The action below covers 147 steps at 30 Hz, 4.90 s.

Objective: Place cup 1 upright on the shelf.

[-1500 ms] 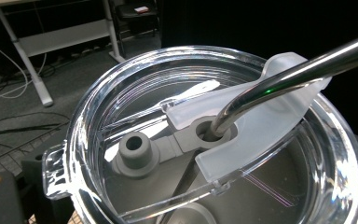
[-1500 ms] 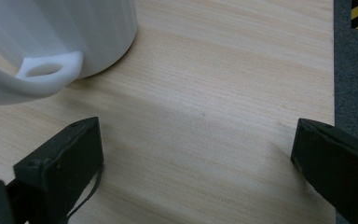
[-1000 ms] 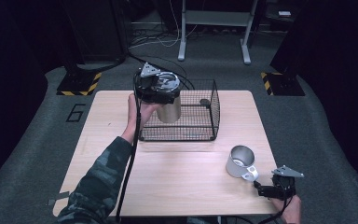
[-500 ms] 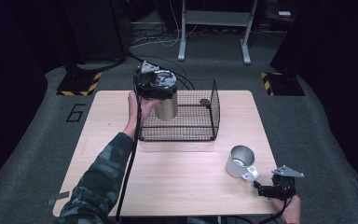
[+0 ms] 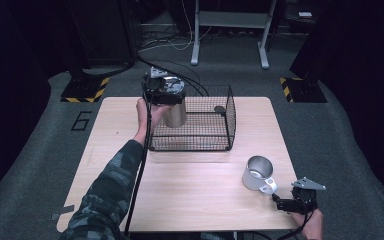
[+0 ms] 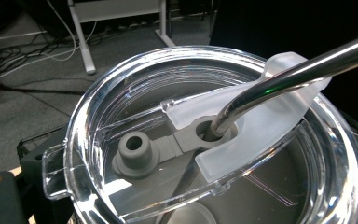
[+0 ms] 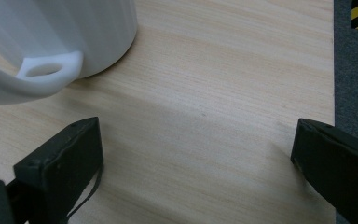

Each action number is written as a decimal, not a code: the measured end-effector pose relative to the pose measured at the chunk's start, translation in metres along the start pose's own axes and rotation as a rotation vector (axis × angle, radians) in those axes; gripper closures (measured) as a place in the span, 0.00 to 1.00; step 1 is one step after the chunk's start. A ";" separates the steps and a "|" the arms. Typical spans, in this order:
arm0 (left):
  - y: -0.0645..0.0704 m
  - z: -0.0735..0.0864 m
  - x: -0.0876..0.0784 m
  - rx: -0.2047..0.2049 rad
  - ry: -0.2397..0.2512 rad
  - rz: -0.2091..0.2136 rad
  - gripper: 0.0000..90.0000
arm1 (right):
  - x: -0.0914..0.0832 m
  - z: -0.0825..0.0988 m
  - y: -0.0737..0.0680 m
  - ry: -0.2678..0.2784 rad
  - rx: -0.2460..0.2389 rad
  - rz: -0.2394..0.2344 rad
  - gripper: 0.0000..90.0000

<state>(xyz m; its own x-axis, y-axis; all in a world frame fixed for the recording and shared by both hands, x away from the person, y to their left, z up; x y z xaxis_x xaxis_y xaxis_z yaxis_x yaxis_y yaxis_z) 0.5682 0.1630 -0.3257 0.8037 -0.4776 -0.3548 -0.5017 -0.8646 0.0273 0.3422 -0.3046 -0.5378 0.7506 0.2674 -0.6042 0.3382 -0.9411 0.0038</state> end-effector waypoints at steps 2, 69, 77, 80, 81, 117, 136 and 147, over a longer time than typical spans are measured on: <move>-0.001 0.003 0.004 -0.011 -0.002 -0.014 0.04 | 0.000 0.000 0.000 0.001 0.001 0.001 0.02; -0.009 0.066 0.054 -0.040 -0.198 -0.116 0.03 | 0.000 0.000 0.000 -0.001 -0.005 -0.001 0.02; -0.008 0.062 0.050 -0.039 -0.217 -0.125 0.01 | 0.000 0.000 -0.001 -0.004 0.001 -0.003 0.02; -0.008 0.056 0.046 -0.042 -0.202 -0.125 0.00 | 0.000 0.000 -0.001 -0.002 0.001 -0.004 0.02; -0.008 0.054 0.044 -0.031 -0.195 -0.127 0.00 | 0.000 0.000 0.000 -0.002 0.000 -0.005 0.02; 0.006 0.024 -0.044 0.033 -0.124 0.015 0.00 | 0.000 0.000 0.000 -0.003 0.001 -0.005 0.02; -0.006 0.066 -0.106 0.068 -0.149 0.000 0.00 | 0.000 0.000 0.000 -0.003 0.003 -0.005 0.02; -0.021 0.102 -0.137 0.035 -0.169 -0.060 0.00 | 0.000 0.000 0.000 0.000 0.006 -0.001 0.02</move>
<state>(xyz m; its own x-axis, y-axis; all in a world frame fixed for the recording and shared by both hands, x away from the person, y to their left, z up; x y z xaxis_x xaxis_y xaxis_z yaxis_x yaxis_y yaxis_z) 0.4362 0.2623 -0.3729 0.7689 -0.3901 -0.5065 -0.4678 -0.8833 -0.0300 0.3422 -0.3043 -0.5375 0.7502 0.2683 -0.6043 0.3356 -0.9420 -0.0017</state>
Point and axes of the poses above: each handheld gripper's, and its own axes: x roughly forward along the jaws, z roughly out of its underside, y roughly to its right, the point moved 1 cm from there along x, roughly forward along the jaws, and after that the axes turned 6 degrees about y, right-handed, at the moved point
